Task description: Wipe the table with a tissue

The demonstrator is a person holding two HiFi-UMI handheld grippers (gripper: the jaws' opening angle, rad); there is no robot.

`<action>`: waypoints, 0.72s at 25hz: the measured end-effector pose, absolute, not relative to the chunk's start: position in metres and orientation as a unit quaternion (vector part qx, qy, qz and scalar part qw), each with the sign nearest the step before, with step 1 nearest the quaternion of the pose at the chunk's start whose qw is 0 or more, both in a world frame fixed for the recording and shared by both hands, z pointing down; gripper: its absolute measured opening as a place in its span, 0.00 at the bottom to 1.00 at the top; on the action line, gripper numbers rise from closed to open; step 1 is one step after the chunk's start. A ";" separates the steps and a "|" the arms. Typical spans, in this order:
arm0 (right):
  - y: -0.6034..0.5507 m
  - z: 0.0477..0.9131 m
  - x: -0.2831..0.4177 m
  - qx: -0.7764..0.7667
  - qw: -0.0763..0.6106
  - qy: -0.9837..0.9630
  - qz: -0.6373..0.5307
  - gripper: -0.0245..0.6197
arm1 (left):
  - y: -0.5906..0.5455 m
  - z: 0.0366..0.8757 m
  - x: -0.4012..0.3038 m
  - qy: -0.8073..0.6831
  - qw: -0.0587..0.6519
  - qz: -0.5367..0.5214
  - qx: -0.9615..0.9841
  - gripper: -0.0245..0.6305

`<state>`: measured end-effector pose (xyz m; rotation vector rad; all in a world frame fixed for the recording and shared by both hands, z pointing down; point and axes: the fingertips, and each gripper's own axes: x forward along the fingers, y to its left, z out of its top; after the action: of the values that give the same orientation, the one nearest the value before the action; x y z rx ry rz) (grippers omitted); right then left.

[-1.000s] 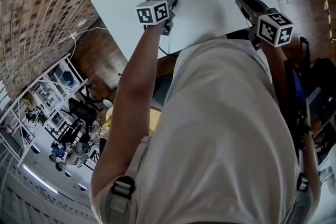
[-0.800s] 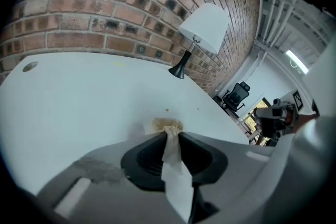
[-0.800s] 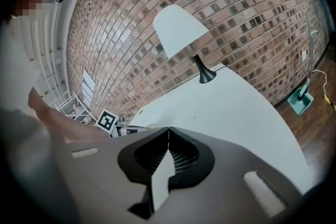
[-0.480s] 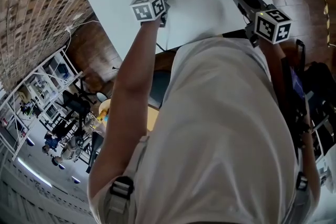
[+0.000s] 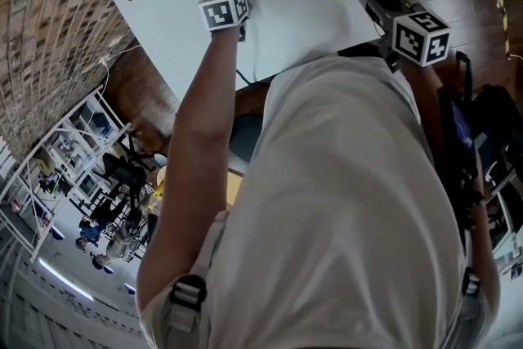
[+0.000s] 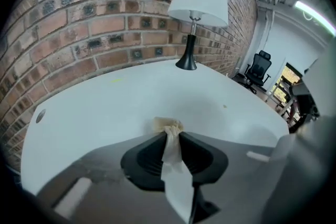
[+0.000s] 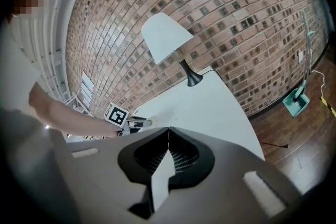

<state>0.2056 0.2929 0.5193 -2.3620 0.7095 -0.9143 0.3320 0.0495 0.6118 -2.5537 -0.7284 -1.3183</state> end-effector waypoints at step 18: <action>0.341 0.534 0.202 -0.868 0.258 0.245 -0.345 0.05 | 0.092 0.621 0.345 -0.278 0.146 -0.429 -0.847 0.15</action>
<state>0.2018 0.3409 0.5341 -2.3542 0.6651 -0.9349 0.3453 0.0925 0.6208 -2.4384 -0.8010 -1.2347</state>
